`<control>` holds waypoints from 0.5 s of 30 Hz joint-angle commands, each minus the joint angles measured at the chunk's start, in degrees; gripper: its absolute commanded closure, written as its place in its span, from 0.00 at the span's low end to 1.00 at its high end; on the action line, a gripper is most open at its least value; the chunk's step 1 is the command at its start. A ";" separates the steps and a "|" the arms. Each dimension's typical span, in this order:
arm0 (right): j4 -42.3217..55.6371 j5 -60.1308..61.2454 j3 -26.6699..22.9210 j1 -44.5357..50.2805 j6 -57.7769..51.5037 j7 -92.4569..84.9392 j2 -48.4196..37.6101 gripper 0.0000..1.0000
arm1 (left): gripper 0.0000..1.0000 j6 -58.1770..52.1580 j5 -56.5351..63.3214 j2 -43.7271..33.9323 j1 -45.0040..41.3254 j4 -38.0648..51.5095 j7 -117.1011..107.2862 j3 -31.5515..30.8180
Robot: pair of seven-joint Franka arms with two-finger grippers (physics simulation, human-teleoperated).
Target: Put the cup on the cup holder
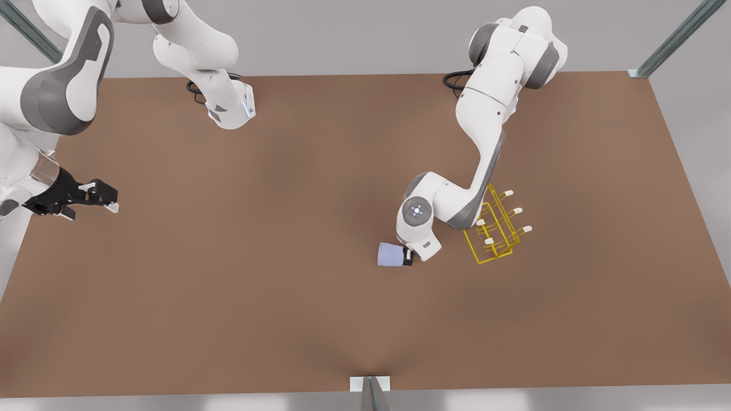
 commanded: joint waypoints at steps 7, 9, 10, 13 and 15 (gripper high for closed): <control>2.55 -4.65 -0.08 -0.39 -6.63 5.85 0.85 0.00 | 0.00 -0.19 -8.01 1.95 0.79 2.77 19.19 0.09; 2.55 -4.56 -0.26 -0.39 -6.55 5.94 0.85 0.00 | 0.00 0.77 -7.92 2.56 1.14 2.86 19.63 0.18; 2.55 -4.48 -0.26 -0.56 -6.46 6.12 0.85 0.00 | 0.00 0.78 -8.01 2.65 1.14 2.86 19.81 0.18; 2.47 -4.12 0.44 0.93 -6.55 6.03 0.94 0.00 | 0.00 0.86 -8.62 3.70 1.14 4.09 19.72 0.18; 3.70 -3.60 -0.26 0.32 -5.75 6.12 1.29 0.00 | 0.00 0.95 -8.54 4.06 1.14 4.27 21.12 0.18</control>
